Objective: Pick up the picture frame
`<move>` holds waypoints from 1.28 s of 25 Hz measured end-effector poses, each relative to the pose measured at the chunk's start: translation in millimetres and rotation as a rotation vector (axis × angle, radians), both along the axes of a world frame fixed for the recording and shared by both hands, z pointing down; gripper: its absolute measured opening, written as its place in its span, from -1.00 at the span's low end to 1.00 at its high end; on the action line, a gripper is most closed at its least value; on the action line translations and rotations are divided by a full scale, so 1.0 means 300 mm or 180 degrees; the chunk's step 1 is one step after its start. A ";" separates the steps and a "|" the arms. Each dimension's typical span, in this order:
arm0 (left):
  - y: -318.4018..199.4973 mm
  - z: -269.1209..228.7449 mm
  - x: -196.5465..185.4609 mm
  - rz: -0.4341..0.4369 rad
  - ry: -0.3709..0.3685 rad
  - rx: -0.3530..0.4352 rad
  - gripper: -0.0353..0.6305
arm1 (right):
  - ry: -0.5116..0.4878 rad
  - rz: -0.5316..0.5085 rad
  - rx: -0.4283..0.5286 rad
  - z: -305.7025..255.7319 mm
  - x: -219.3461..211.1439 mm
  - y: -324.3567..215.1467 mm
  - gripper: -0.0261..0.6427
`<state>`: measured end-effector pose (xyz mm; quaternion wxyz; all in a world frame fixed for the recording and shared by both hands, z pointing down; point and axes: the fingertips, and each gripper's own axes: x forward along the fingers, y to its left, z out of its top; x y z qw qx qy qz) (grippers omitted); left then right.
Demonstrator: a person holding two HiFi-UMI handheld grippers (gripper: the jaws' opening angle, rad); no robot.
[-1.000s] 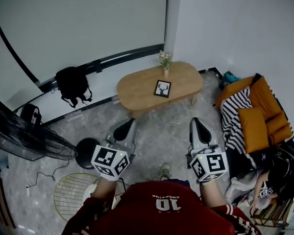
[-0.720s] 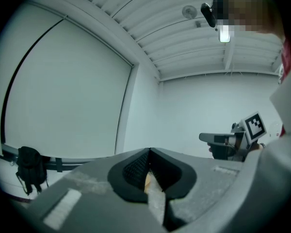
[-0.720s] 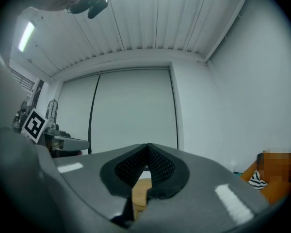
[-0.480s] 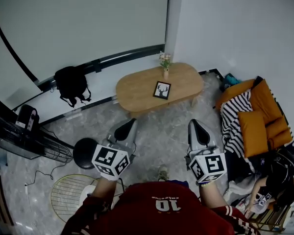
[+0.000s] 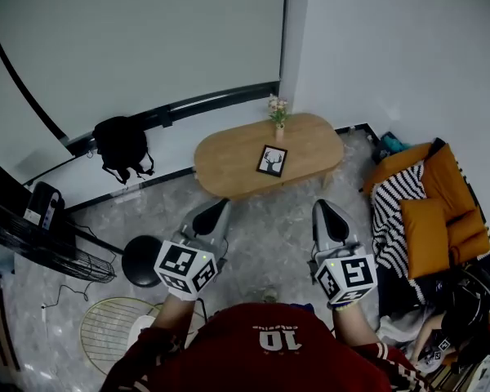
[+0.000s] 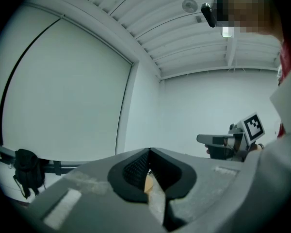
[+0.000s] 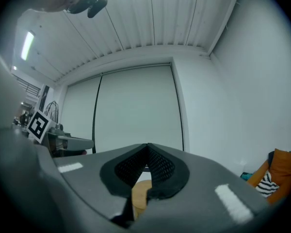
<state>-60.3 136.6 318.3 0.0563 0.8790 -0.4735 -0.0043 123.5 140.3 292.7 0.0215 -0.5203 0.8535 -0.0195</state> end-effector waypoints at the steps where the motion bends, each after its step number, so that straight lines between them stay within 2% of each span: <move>1: -0.017 0.000 0.009 -0.0010 -0.0008 0.0002 -0.89 | 0.0000 -0.0025 0.0003 -0.001 0.006 -0.019 -0.96; 17: -0.226 0.018 0.160 -0.0061 -0.0267 -0.0008 -0.89 | -0.0165 -0.0182 -0.0120 0.056 0.169 -0.254 -0.95; 25: -0.304 0.051 0.174 -0.0097 -0.0330 -0.0121 -0.89 | -0.0232 -0.0152 -0.0261 0.112 0.213 -0.347 -0.96; 32: -0.406 0.097 0.150 -0.0045 -0.0272 -0.0209 -0.89 | -0.0182 -0.0084 -0.0349 0.151 0.193 -0.436 -0.95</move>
